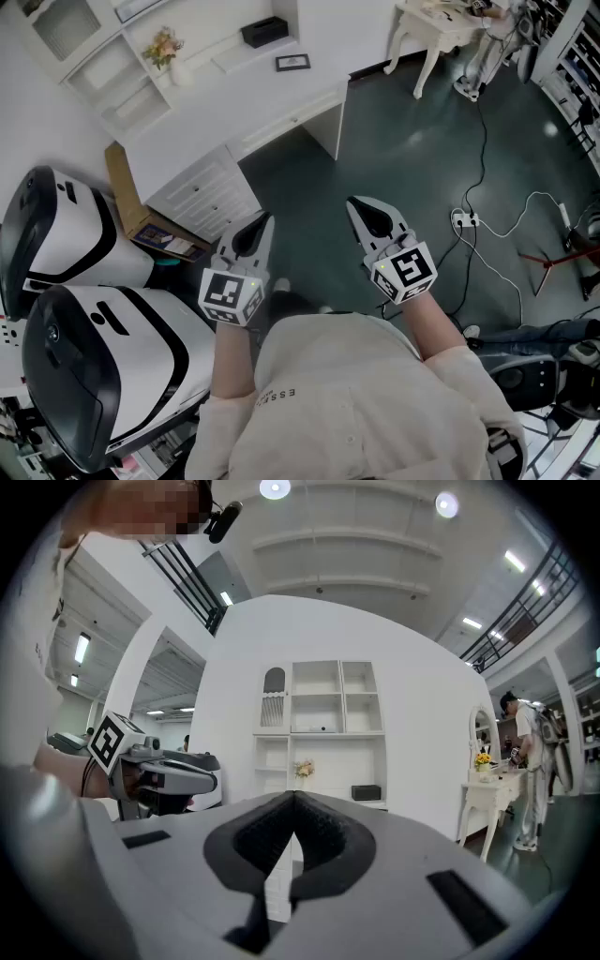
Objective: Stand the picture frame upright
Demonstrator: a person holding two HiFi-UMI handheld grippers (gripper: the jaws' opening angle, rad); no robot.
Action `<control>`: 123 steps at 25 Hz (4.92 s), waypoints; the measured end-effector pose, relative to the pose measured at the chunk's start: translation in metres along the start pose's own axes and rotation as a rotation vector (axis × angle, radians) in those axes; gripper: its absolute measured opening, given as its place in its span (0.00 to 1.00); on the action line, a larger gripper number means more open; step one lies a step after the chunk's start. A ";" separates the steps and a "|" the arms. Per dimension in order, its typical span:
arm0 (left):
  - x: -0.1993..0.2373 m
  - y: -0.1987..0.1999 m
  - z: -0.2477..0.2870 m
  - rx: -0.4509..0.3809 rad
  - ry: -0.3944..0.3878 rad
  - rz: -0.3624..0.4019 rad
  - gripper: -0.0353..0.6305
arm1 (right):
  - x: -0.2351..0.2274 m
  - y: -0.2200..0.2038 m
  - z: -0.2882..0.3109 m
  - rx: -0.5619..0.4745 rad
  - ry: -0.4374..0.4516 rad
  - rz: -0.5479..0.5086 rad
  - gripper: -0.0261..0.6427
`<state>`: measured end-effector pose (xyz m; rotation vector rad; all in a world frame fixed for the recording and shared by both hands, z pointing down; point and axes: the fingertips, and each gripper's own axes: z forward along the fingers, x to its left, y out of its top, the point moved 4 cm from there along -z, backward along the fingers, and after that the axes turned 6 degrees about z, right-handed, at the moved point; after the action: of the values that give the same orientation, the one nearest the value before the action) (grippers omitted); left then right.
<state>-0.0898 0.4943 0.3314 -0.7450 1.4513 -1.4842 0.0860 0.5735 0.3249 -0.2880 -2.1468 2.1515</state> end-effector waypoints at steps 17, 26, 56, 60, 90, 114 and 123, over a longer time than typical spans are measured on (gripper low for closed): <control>-0.016 0.000 0.020 -0.003 -0.049 -0.036 0.06 | -0.019 -0.005 -0.010 0.006 -0.028 0.033 0.06; -0.012 -0.003 0.044 0.010 -0.040 -0.076 0.33 | -0.052 -0.021 -0.006 0.056 -0.066 0.113 0.33; 0.303 -0.005 0.282 -0.020 -0.171 -0.064 0.33 | -0.199 0.005 0.349 0.139 -0.191 0.136 0.32; 0.331 -0.013 0.310 0.012 -0.169 -0.071 0.33 | -0.217 -0.002 0.384 0.173 -0.194 0.148 0.32; 0.416 -0.087 0.549 0.200 0.129 -0.227 0.33 | -0.477 -0.122 0.619 0.672 0.051 0.192 0.32; 0.424 -0.148 0.540 0.312 0.251 -0.364 0.33 | -0.530 -0.227 0.685 0.936 -0.109 0.351 0.22; 0.422 -0.149 0.524 0.308 0.277 -0.383 0.33 | -0.512 -0.228 0.682 0.979 -0.094 0.322 0.20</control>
<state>0.1758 -0.1255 0.4738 -0.6677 1.2767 -2.1189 0.4379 -0.1926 0.5849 -0.4491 -0.8759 3.1041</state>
